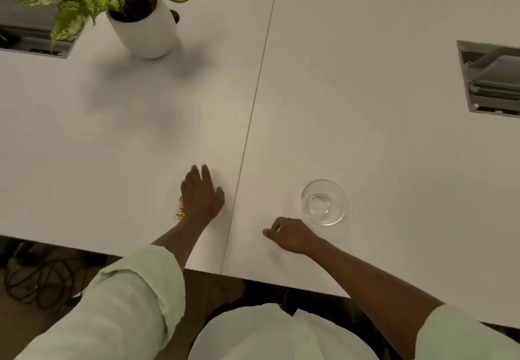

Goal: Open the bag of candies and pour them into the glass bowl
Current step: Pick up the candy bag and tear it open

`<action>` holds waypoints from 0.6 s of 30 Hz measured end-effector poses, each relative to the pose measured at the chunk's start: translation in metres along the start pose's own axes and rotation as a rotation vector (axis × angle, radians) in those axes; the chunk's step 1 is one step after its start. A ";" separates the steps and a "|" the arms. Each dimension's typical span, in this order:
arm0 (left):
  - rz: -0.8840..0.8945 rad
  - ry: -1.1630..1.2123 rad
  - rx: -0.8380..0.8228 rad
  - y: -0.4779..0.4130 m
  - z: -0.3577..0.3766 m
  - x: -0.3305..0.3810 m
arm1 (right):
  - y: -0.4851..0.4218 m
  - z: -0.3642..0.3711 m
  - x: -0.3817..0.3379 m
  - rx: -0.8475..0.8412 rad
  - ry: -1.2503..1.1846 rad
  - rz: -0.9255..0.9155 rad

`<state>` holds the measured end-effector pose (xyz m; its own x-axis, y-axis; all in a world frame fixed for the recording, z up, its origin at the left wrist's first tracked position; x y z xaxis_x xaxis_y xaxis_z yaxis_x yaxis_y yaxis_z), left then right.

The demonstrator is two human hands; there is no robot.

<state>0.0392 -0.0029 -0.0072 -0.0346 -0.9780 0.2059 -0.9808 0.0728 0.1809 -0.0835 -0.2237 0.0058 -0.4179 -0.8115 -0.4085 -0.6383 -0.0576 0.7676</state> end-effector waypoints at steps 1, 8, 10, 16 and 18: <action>-0.071 0.017 -0.003 -0.002 -0.003 -0.010 | -0.008 0.001 -0.009 -0.005 -0.035 -0.008; -0.362 0.214 -0.112 0.002 -0.009 -0.054 | -0.044 0.008 -0.060 0.024 -0.326 0.043; -0.405 0.280 -0.134 0.001 -0.007 -0.061 | -0.052 0.009 -0.071 0.074 -0.406 0.049; -0.520 0.571 -0.189 0.000 -0.002 -0.067 | -0.069 0.017 -0.094 0.079 -0.570 0.067; -0.536 0.655 -0.217 0.002 -0.001 -0.066 | -0.069 0.017 -0.099 0.082 -0.610 0.073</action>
<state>0.0401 0.0615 -0.0195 0.6035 -0.5864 0.5403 -0.7730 -0.2640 0.5769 -0.0087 -0.1295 -0.0149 -0.7414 -0.3313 -0.5836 -0.6315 0.0504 0.7737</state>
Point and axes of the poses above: each hand's wrist, its own y-axis away from the middle knuckle, its own z-axis out of the palm, x = y × z, the point moved 4 cm from there along -y, towards the middle knuckle, and after that the axes turned 4 degrees about y, right-handed, at the moved point
